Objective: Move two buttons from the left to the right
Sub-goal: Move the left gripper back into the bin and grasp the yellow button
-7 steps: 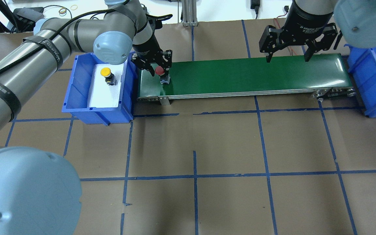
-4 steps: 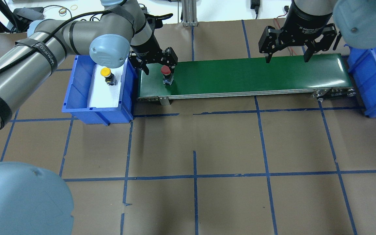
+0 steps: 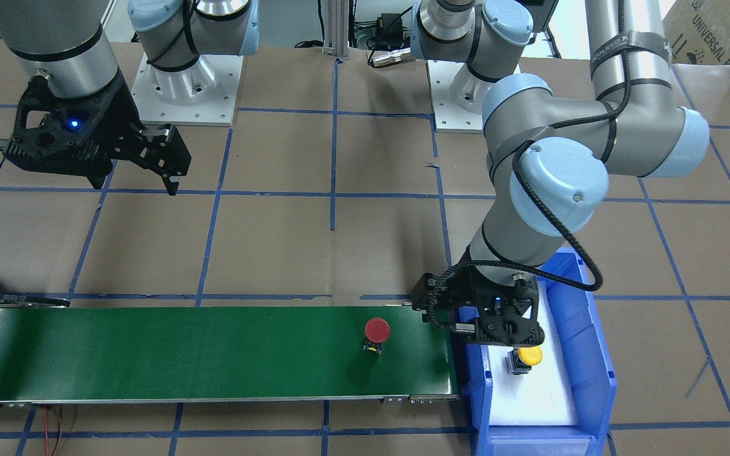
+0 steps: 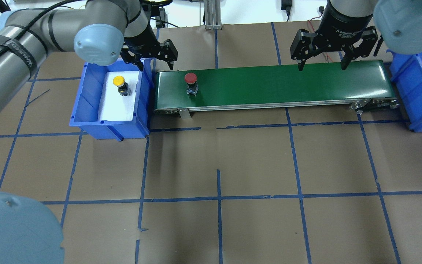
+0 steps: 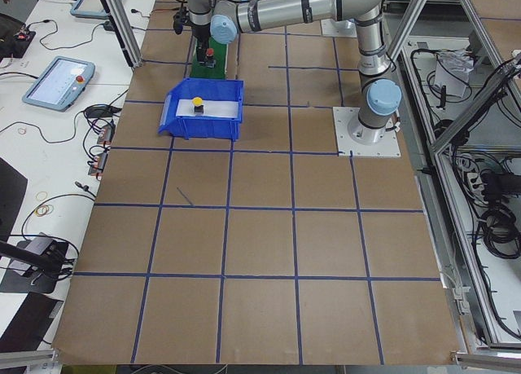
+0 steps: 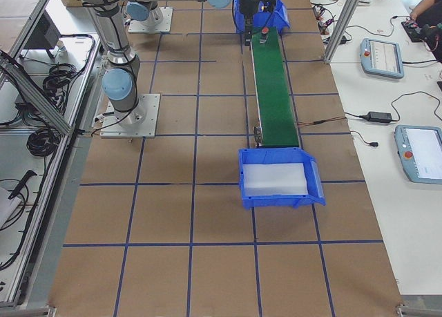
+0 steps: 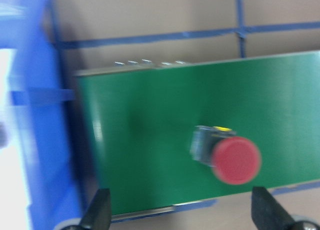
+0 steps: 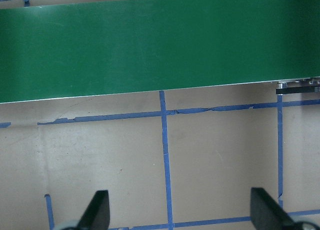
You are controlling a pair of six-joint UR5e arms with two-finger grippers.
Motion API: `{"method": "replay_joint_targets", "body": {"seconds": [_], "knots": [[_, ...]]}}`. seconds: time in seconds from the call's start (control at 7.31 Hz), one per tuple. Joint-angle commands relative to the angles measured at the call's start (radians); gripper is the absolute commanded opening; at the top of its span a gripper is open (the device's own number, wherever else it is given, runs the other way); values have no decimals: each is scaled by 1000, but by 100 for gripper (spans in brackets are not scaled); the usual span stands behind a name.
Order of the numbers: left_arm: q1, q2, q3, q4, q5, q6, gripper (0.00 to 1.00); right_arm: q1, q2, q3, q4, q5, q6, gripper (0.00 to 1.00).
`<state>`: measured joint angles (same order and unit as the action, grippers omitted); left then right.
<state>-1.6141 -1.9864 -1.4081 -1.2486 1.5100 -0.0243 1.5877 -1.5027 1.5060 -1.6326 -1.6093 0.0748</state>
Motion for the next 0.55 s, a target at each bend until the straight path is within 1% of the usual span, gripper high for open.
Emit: {"method": "replay_joint_targets", "body": {"seconds": [0.0,0.14,0.41], "knots": [[81,17,-3,-51,9,50,100,-2,-1,-1,0,0,0,100],[129,15,-18,-51,3,107,100,-2,-1,-1,0,0,0,100],[163,-3,-20,-48,7,183,100,-2,-1,-1,0,0,0,100]]}}
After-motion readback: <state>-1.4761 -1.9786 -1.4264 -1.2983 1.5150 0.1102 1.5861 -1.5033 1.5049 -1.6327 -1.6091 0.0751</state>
